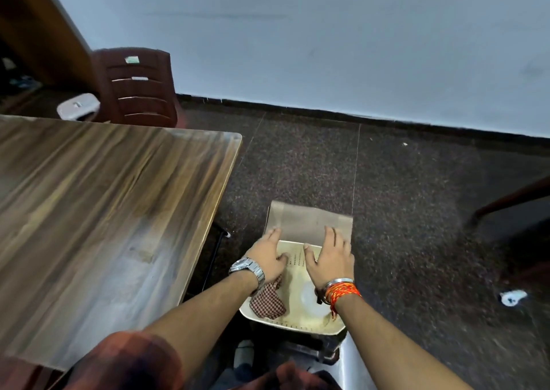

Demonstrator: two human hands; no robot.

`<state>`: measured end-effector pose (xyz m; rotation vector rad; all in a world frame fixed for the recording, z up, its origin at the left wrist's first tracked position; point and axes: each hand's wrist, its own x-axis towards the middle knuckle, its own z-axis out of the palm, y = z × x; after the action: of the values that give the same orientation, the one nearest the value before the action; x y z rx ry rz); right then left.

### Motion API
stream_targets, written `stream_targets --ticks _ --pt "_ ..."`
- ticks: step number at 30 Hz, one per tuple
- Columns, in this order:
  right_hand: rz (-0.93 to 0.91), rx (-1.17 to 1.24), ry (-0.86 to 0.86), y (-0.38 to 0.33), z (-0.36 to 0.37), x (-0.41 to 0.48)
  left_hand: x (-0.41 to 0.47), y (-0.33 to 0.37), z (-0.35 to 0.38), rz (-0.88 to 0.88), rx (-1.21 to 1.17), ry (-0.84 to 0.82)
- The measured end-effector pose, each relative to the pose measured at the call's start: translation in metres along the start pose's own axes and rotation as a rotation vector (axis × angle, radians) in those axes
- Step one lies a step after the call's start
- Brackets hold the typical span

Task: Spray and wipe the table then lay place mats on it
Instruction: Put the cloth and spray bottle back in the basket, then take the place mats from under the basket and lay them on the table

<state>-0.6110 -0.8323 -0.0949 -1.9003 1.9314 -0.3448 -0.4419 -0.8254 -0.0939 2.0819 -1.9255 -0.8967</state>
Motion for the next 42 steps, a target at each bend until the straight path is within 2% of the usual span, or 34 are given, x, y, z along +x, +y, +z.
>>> stream_targets --ticks 6,12,27,36,42 --pt "-0.168 -0.002 0.072 0.006 -0.013 0.021 0.009 0.015 -0.011 0.116 0.125 0.185" --pt "-0.173 -0.03 0.098 0.003 -0.019 0.038 0.034 0.012 -0.022 0.161 0.183 0.166" --pt "-0.034 -0.079 -0.041 -0.006 0.011 0.088 0.113 -0.017 -0.019 0.119 0.168 -0.106" --pt "0.131 -0.009 -0.216 0.031 0.044 0.121 0.156 -0.039 0.013 -0.05 0.118 -0.281" --pt "0.206 -0.039 -0.321 0.063 0.07 0.157 0.198 -0.048 0.032 -0.05 0.227 -0.32"
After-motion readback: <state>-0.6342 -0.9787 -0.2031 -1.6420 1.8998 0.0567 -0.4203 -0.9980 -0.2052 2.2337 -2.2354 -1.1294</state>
